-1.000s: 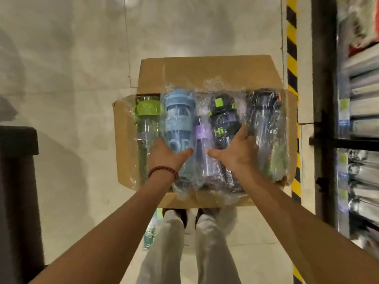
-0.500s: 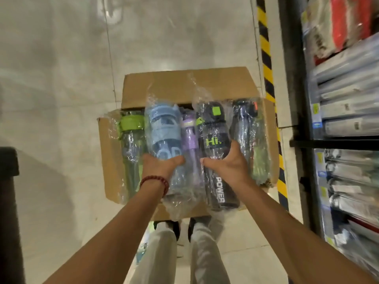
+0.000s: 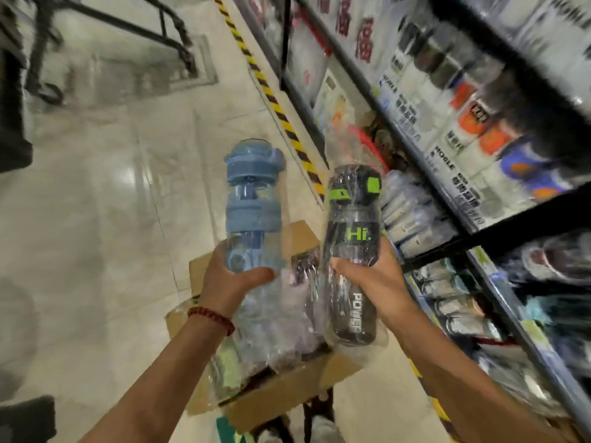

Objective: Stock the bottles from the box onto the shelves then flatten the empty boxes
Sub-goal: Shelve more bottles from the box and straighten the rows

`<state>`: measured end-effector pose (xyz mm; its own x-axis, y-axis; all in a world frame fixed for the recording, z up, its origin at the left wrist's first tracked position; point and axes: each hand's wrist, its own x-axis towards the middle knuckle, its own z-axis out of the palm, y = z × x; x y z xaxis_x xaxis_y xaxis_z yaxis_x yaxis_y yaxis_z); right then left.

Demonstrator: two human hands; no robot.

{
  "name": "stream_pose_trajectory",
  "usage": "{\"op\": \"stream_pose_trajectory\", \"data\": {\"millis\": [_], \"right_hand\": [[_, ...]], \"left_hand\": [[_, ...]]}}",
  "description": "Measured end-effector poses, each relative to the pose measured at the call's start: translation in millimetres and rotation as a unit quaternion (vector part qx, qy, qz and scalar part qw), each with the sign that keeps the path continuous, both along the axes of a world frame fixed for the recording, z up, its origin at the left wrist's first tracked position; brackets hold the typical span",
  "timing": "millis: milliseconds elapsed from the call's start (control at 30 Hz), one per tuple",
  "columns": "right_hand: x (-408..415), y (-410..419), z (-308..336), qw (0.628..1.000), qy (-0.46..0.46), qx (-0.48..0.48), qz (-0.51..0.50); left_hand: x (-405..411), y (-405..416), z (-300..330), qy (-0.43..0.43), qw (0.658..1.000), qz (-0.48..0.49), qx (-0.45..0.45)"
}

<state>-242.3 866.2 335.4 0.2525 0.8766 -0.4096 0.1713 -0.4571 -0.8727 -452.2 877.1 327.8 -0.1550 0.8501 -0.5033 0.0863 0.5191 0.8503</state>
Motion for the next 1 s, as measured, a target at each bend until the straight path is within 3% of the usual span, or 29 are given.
{"op": "stream_pose_trajectory", "data": {"millis": [267, 567, 800, 1000], "right_hand": [[91, -18, 183, 0.981, -0.025, 0.154, -0.116], [207, -145, 310, 0.935, -0.116, 0.256, -0.214], [292, -274, 359, 0.904, -0.144, 0.281, -0.289], [346, -332, 373, 0.889, -0.140, 0.278, -0.336]], "left_hand": [[89, 44, 171, -0.080, 0.973, -0.119, 0.182], [231, -8, 305, -0.154, 0.901, -0.280, 0.292], [354, -81, 342, -0.209, 0.849, -0.399, 0.278], [437, -145, 357, -0.262, 0.816, -0.458, 0.238]]}}
